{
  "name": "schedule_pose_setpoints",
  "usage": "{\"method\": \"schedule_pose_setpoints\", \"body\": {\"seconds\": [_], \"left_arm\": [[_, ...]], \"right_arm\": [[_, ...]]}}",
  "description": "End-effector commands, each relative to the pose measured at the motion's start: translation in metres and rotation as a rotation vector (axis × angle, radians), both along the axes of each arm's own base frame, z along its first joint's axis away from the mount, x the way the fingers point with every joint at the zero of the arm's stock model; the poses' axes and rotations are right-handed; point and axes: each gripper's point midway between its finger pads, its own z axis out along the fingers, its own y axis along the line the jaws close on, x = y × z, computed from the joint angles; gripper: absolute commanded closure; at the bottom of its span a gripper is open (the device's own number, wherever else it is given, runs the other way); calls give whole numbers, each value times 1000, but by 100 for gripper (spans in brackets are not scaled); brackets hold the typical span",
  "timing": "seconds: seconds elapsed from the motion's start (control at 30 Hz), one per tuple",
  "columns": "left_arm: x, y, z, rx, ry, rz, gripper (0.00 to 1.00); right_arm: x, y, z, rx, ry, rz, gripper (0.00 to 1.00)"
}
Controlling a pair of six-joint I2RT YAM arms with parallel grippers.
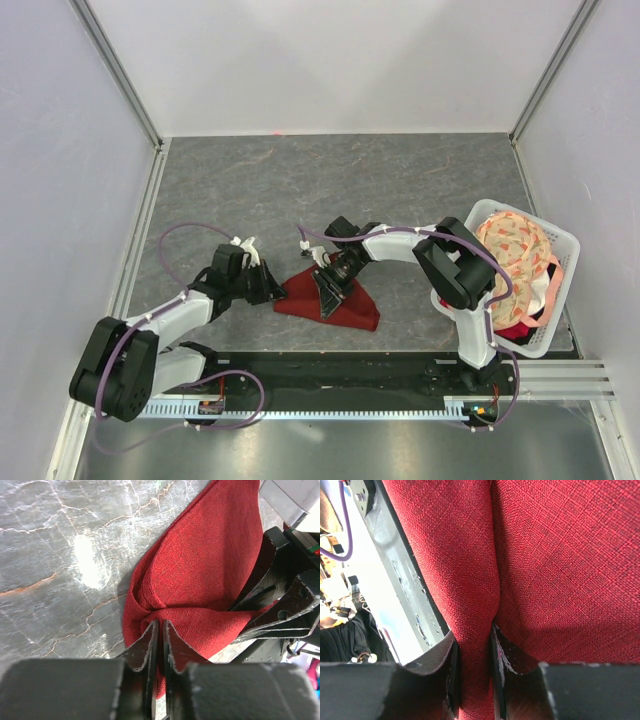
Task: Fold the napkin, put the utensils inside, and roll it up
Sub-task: Roll the napkin with the utensil
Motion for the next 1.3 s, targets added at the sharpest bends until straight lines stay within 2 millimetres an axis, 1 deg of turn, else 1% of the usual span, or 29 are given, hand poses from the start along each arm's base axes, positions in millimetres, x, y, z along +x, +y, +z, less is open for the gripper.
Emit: {"method": "schedule_pose_setpoints", "body": {"seconds": [0.0,0.07,0.13,0.23,0.27,0.33,0.37,0.4,0.43,0.5,0.53,0.6,0.63,0.7,0.73,0.8,0.83,0.87,0.9,0.93,0.97,1.0,1.03,1.07,1.1,1.27], "left_arm": [[6,-6,3,-34,-24,-18,95],[5,-6,1,-33,-19,-19,98],[5,-6,0,-31,-18,-17,98],[5,-5,-6,-18,-1,-13,98],[6,-5,-6,-15,1,-12,98],[4,-4,-11,-8,24,-13,98],[5,-5,-11,-7,30,-16,98],[6,-5,-12,-6,33,-19,98],[4,-5,-16,4,54,-21,98],[6,-5,-16,10,58,-26,98],[6,-5,-18,13,68,-28,98],[5,-5,-20,16,84,-28,98],[6,-5,-21,21,88,-27,98],[6,-5,-24,29,109,-23,98],[5,-4,-26,36,119,-18,98],[6,-3,-27,42,134,-14,98],[6,-3,-27,43,141,-13,98],[8,-3,-27,44,144,-6,98],[4,-2,-30,54,172,-5,98],[5,-1,-30,61,175,-1,98],[7,-2,-29,63,180,2,98],[4,0,-32,74,204,6,98],[4,1,-33,83,211,9,98],[5,1,-32,84,214,11,98],[6,0,-32,83,221,12,98],[4,0,-34,83,244,10,98]], "right_arm": [[4,-16,-27,-111,-22,-6,68],[4,-17,-28,-116,-19,-10,68],[5,-17,-26,-116,-24,-13,64],[10,-15,-19,-110,-52,-23,56],[13,-14,-14,-106,-75,-25,53],[16,-15,-10,-109,-95,-34,49],[19,-14,-6,-111,-112,-40,46],[21,-14,-4,-111,-125,-42,44],[22,-14,1,-106,-141,-45,43],[28,-17,4,-125,-183,-56,38],[32,-17,10,-122,-215,-63,36],[39,-20,14,-142,-277,-76,33],[42,-19,24,-133,-315,-82,33],[49,-21,30,-154,-399,-89,30],[51,-20,42,-136,-450,-89,29],[57,-20,49,-135,-546,-96,25],[58,-18,62,-111,-599,-98,24],[58,-19,66,-109,-641,-92,22],[52,-15,67,-101,-682,-68,21],[54,-17,75,-109,-749,-72,21],[52,-15,77,-108,-794,-50,21],[40,-11,75,-107,-823,-13,21],[37,-10,78,-107,-847,-5,21],[36,-10,77,-115,-869,1,21],[28,-7,73,-112,-876,24,21],[22,-4,61,-119,-872,49,23]]}}
